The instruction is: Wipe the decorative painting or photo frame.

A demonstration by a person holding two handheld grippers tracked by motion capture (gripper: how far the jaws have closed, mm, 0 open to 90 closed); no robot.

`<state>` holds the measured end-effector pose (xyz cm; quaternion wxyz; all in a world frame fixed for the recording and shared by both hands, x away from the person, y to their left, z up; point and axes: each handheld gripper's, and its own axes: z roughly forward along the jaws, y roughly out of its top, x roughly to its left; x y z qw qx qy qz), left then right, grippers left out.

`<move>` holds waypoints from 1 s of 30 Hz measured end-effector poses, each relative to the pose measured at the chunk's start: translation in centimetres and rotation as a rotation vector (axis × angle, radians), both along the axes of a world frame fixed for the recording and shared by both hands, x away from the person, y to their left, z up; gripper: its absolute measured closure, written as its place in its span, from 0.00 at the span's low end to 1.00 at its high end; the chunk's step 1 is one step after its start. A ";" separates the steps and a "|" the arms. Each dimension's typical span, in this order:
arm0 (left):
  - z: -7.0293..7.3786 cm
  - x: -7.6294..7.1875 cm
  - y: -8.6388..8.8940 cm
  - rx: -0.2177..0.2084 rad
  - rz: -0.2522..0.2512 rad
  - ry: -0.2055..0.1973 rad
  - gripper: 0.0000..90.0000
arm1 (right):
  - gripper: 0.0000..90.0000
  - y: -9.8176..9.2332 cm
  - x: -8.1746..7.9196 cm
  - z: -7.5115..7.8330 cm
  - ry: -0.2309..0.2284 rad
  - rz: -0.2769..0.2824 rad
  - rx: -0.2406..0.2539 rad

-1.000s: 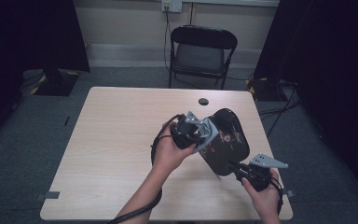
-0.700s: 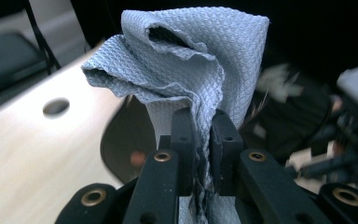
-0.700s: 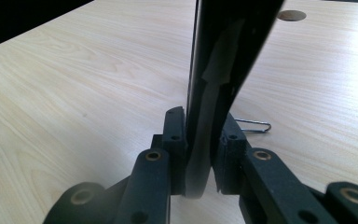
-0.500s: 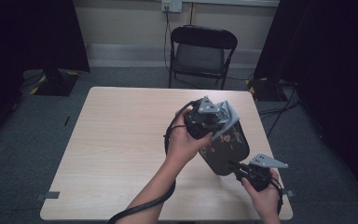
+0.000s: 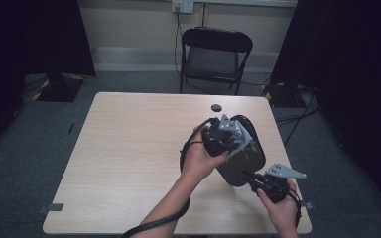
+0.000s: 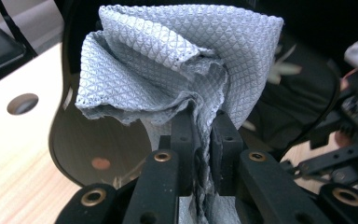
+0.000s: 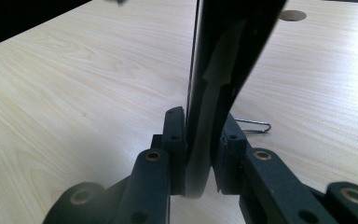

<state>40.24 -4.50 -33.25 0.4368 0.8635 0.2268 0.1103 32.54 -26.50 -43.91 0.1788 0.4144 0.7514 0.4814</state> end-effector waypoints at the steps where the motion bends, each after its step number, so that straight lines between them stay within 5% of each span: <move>1: -0.4 0.0 0.0 0.008 0.002 0.000 0.91 | 0.86 0.0 0.0 0.0 -0.001 0.000 0.000; 16: -7.7 -0.9 -0.2 0.075 -0.007 0.115 0.91 | 0.86 0.0 0.0 0.0 0.001 -0.001 -0.002; 30: -11.7 -1.0 -0.5 0.158 -0.012 0.190 0.91 | 0.86 0.0 0.0 0.0 0.001 0.002 -0.002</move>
